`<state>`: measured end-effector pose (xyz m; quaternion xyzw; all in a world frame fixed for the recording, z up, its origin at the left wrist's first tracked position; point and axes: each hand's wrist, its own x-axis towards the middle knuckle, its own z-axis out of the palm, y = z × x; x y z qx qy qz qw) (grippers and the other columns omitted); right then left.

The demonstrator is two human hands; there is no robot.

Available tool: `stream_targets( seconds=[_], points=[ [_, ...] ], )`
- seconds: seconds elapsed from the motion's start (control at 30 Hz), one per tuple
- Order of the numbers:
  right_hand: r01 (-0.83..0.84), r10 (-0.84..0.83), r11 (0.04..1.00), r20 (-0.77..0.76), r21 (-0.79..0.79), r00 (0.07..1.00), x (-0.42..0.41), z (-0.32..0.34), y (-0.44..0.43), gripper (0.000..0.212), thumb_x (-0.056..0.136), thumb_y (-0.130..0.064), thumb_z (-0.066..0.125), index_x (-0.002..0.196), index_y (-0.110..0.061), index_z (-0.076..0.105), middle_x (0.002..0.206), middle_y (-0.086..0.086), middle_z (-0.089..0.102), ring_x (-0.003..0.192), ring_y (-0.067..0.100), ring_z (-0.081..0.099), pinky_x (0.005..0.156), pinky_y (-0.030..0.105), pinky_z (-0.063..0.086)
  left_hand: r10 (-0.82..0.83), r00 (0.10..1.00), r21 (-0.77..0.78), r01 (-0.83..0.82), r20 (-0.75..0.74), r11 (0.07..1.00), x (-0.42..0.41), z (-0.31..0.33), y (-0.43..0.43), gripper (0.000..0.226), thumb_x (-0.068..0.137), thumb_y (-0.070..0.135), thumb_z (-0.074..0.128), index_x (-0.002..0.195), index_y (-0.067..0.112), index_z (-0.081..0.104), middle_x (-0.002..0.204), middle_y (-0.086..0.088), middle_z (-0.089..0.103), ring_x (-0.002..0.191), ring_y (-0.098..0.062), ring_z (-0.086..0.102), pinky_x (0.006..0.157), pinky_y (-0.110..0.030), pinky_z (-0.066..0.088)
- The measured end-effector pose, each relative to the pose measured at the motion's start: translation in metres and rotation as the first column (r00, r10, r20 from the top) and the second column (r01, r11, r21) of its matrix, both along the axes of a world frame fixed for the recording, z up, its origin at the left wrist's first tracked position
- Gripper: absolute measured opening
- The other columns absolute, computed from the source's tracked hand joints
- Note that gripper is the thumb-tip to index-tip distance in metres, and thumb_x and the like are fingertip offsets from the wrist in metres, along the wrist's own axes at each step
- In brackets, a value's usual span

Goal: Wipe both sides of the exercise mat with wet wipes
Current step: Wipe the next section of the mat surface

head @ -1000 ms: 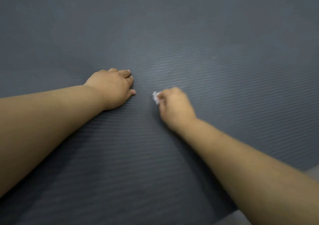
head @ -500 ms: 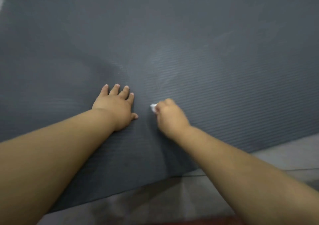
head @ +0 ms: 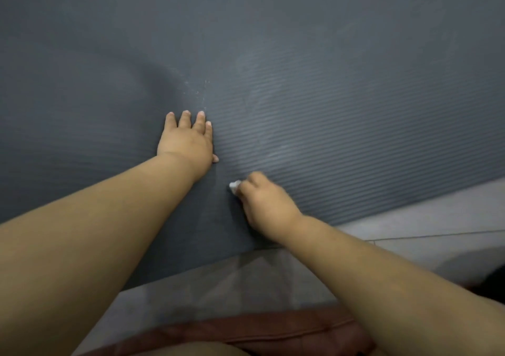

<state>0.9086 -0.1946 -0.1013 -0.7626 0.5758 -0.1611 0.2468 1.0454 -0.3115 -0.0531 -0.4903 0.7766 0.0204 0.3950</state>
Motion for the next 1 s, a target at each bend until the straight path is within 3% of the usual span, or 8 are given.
stream_targets(
  seconds=[0.1, 0.3, 0.53, 0.63, 0.73, 0.8, 0.93, 1.0],
  points=[
    [-0.022, 0.024, 0.998, -0.034, 0.055, 0.999, -0.031, 0.003, 0.000, 0.017, 0.077, -0.012, 0.061, 0.091, -0.009, 0.069, 0.078, 0.017, 0.058, 0.059, 0.036, 0.061, 0.046, 0.036, 0.052, -0.070, 0.997, 0.009, 0.070, -0.028, 0.997, 0.000, 0.006, 0.003, 0.062, 0.100, 0.047, 0.023, 0.150, 0.014, 0.009, 0.158, -0.008, 0.006, 0.142, -0.035, 0.011, 0.113, -0.049, 0.014],
    [0.484, -0.484, 0.874, -0.148, -0.042, 0.862, -0.091, -0.001, 0.007, 0.018, 0.086, -0.009, 0.059, 0.100, -0.002, 0.069, 0.089, 0.024, 0.060, 0.082, 0.040, 0.061, 0.073, 0.041, 0.053, -0.243, 0.964, 0.064, 0.251, -0.103, 0.966, 0.007, 0.031, 0.011, 0.046, 0.100, 0.044, 0.024, 0.139, 0.024, 0.037, 0.144, -0.004, 0.035, 0.129, -0.028, 0.035, 0.104, -0.041, 0.033],
    [0.033, -0.035, 0.998, 0.046, 0.049, 0.998, -0.032, 0.000, 0.056, 0.027, 0.087, -0.027, 0.050, 0.083, -0.009, 0.069, 0.074, 0.013, 0.057, 0.058, 0.033, 0.061, 0.046, 0.035, 0.052, -0.228, 0.974, 0.271, 0.222, -0.009, 0.936, 0.006, 0.043, 0.054, 0.086, 0.083, 0.076, 0.030, 0.150, 0.026, 0.012, 0.158, -0.004, 0.002, 0.144, -0.035, -0.002, 0.117, -0.049, 0.000],
    [0.207, -0.207, 0.978, -0.052, 0.010, 0.977, -0.072, 0.002, 0.042, 0.019, 0.083, -0.018, 0.056, 0.089, -0.007, 0.071, 0.082, 0.018, 0.060, 0.070, 0.037, 0.064, 0.058, 0.043, 0.055, -0.235, 0.972, 0.246, 0.225, 0.010, 0.943, 0.004, 0.027, 0.061, 0.091, 0.083, 0.073, 0.036, 0.151, 0.019, 0.009, 0.158, -0.010, -0.003, 0.145, -0.032, -0.006, 0.118, -0.045, -0.004],
    [0.507, -0.498, 0.861, -0.153, 0.028, 0.854, -0.095, 0.002, 0.041, 0.019, 0.086, -0.008, 0.060, 0.102, -0.003, 0.068, 0.097, 0.020, 0.060, 0.091, 0.037, 0.060, 0.075, 0.042, 0.053, -0.233, 0.972, 0.223, 0.232, -0.020, 0.947, 0.003, 0.016, 0.063, 0.092, 0.085, 0.067, 0.043, 0.150, 0.011, 0.012, 0.157, -0.017, -0.001, 0.145, -0.029, -0.003, 0.117, -0.042, -0.002],
    [0.451, -0.449, 0.892, -0.096, -0.003, 0.888, -0.075, 0.004, 0.052, 0.015, 0.080, -0.002, 0.066, 0.094, -0.003, 0.071, 0.088, 0.020, 0.062, 0.080, 0.037, 0.064, 0.068, 0.039, 0.055, -0.241, 0.970, 0.209, 0.242, -0.029, 0.948, 0.003, 0.012, 0.064, 0.091, 0.086, 0.064, 0.046, 0.149, 0.008, 0.013, 0.156, -0.020, 0.001, 0.145, -0.031, -0.001, 0.117, -0.044, 0.000],
    [0.071, -0.069, 0.995, -0.022, 0.073, 0.997, -0.035, 0.000, 0.078, 0.010, 0.078, -0.014, 0.061, 0.081, -0.010, 0.069, 0.078, 0.012, 0.060, 0.057, 0.033, 0.063, 0.046, 0.035, 0.053, -0.259, 0.965, 0.179, 0.263, -0.042, 0.948, 0.005, 0.006, 0.064, 0.089, 0.087, 0.060, 0.047, 0.148, 0.004, 0.015, 0.155, -0.023, 0.003, 0.144, -0.035, 0.001, 0.116, -0.046, 0.001],
    [0.151, -0.149, 0.987, -0.052, 0.050, 0.987, -0.045, -0.004, 0.074, 0.018, 0.078, -0.015, 0.051, 0.081, -0.008, 0.067, 0.080, 0.014, 0.059, 0.057, 0.034, 0.061, 0.044, 0.036, 0.052, -0.261, 0.964, 0.173, 0.267, -0.060, 0.948, 0.007, 0.004, 0.064, 0.089, 0.087, 0.060, 0.047, 0.148, 0.004, 0.015, 0.155, -0.024, 0.004, 0.144, -0.035, 0.002, 0.116, -0.046, 0.002]
  ],
)
